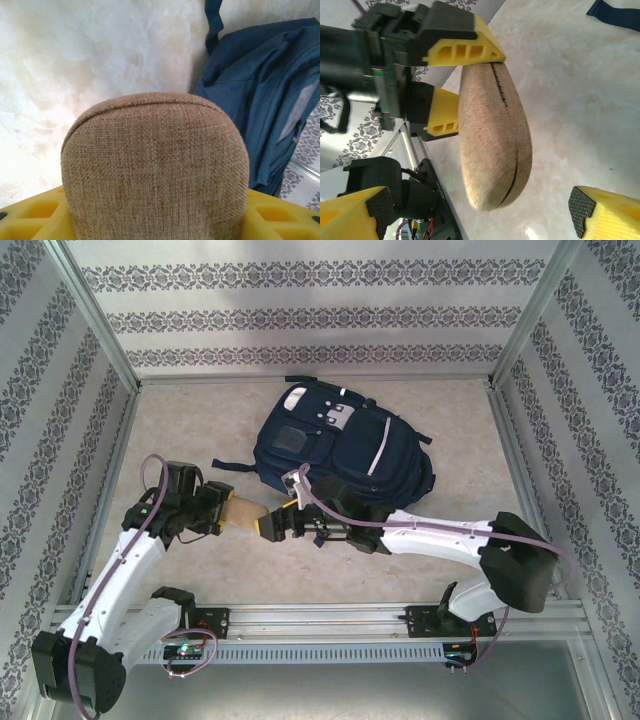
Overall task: Pack the student bag
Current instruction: Pick up the glasses case from the middle-left of the table, then pass the glasses case.
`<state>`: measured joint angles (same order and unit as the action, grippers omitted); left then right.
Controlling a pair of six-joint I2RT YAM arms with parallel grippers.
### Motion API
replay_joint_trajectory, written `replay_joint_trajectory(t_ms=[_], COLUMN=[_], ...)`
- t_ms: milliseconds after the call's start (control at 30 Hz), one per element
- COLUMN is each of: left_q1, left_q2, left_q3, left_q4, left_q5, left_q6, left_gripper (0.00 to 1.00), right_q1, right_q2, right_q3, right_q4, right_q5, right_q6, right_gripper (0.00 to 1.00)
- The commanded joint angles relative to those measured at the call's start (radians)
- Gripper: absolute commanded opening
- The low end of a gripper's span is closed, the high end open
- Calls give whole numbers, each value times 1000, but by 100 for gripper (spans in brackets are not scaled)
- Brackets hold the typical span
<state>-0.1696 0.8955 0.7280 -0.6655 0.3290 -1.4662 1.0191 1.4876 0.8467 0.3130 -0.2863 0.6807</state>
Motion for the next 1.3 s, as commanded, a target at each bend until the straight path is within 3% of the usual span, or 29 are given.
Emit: replay_joint_trajectory(t_ms=[0,233,500,900,967,1033,1100,1267], left_q1=[-10,-16,-21,-21,-22,-22,-21,-34], left_q2=[-36,-42,-44,-32,-30,-25,-13,37], left_q3=[-9,-25,-47,-64,-65,-51,-21,70], left_q4=[-19,-10,38,60,62,64,48,82], left_q5=[-3,0,23,24,28,32,24,34], left_q6=[-44,-42,-59,-58,-49,-14,47,224], left_gripper=[57,56,56,56,63,83,95,100], right_q1=[16,30,40,47,47,43,31,-42], right_q2=[51,165,276,292,285,251,195,6], right_q3=[38,69,77,77,69,48,15,-80], right_q4=[104,261,458,441,442,436,380,245], right_q5=[1,-29,-26,19,29,63,116,220], right_q6=[22,93,207,220,218,204,186,170], right_gripper=[91,88,78,40,38,37,36,28])
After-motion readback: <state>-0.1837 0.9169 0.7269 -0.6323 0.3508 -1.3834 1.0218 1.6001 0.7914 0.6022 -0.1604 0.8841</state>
